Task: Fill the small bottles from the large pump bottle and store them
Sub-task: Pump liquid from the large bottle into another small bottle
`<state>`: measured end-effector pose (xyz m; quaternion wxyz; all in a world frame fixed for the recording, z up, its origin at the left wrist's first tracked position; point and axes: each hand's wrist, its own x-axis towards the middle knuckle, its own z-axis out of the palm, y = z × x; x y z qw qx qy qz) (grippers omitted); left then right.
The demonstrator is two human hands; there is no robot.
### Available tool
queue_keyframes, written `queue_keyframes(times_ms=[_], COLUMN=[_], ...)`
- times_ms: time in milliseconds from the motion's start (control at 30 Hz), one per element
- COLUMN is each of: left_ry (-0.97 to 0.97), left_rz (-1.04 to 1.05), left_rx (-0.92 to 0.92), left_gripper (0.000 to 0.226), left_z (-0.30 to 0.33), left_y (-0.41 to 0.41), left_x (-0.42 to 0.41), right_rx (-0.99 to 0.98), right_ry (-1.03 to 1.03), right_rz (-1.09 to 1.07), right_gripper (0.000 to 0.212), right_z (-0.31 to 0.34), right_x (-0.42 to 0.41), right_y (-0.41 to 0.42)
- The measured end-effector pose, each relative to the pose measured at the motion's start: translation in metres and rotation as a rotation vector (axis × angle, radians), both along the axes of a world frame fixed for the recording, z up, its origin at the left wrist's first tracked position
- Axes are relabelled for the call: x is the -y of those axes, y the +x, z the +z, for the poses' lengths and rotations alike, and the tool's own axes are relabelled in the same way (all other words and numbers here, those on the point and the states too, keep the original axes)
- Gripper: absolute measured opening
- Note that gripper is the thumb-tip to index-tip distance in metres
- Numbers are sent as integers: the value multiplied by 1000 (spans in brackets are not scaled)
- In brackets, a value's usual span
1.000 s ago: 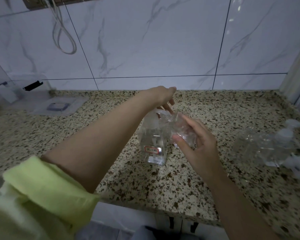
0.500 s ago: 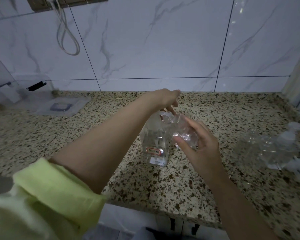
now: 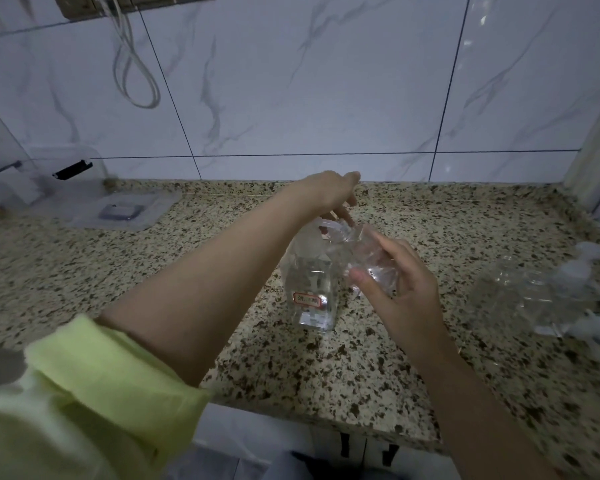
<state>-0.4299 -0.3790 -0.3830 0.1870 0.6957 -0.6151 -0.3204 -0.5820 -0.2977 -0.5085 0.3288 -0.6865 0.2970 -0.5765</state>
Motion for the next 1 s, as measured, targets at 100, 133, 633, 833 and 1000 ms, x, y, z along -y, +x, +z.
queue_keyframes(times_ms=[100,133,633,833,1000], left_ry=[38,49,13,-1,-18], left_rz=[-5,-5,-7,-19,-39], left_rx=[8,23,48,87,159], left_gripper=[62,63,62,62,62], left_z=[-1,0,1,3,5], left_y=[-2,-3,-2,-2,-3], left_x=[0,-1,-3,-5,-3], right_rx=[-32,-37,-48,-30,-13], right_ry=[-2,6,-21,-30,9], right_rz=[-6,1,-31,-39,-27], right_gripper=[58,58,57,55,57], right_z=[-1,-1,0,2,2], right_x=[1,0,1,1,-1], right_y=[0,0,-1,-1,-1])
